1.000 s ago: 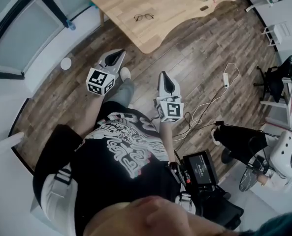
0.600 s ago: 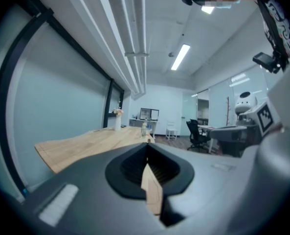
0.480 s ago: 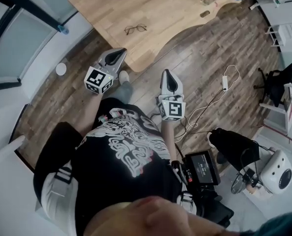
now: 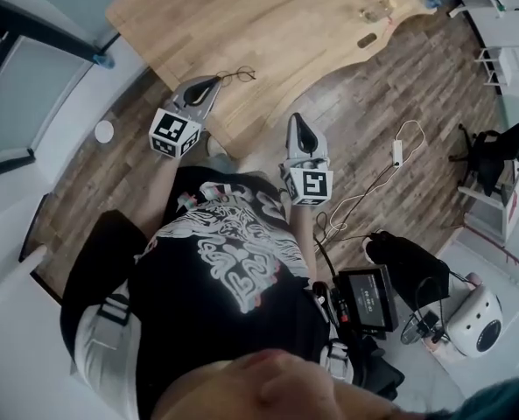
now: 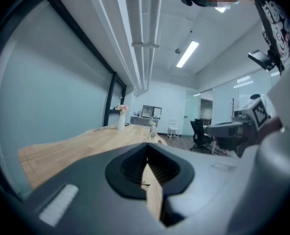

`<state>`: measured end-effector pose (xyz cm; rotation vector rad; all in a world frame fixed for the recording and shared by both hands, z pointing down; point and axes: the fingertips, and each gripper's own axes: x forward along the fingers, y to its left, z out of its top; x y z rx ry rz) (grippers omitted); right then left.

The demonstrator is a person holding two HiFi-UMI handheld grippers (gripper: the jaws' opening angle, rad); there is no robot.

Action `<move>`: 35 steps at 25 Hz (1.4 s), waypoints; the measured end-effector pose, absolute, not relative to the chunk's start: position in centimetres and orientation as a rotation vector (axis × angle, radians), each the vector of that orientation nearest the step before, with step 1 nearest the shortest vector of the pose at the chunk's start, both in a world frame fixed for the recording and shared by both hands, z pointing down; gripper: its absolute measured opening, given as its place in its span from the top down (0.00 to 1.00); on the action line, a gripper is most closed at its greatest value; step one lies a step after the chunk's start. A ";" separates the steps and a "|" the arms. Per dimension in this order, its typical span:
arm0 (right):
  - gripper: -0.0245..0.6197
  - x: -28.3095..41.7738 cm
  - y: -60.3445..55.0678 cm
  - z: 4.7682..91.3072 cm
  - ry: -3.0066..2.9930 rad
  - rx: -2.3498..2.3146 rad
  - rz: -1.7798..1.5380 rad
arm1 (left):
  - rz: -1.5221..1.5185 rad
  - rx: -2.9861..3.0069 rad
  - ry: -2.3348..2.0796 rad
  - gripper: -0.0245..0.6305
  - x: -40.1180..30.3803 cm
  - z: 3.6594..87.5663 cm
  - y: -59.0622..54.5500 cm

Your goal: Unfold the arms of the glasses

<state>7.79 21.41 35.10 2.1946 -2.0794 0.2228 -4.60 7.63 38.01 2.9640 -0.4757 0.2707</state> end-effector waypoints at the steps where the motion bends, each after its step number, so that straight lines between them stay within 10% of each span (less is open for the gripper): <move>1: 0.96 7.9 20.7 35.2 -2.087 2.184 0.229 | 0.279 2.958 -0.482 0.98 -4.4 38.2 6.9; 35: 0.96 9.2 5.9 47.6 -2.255 1.560 0.449 | 0.864 2.819 -0.473 0.98 0.7 52.1 0.5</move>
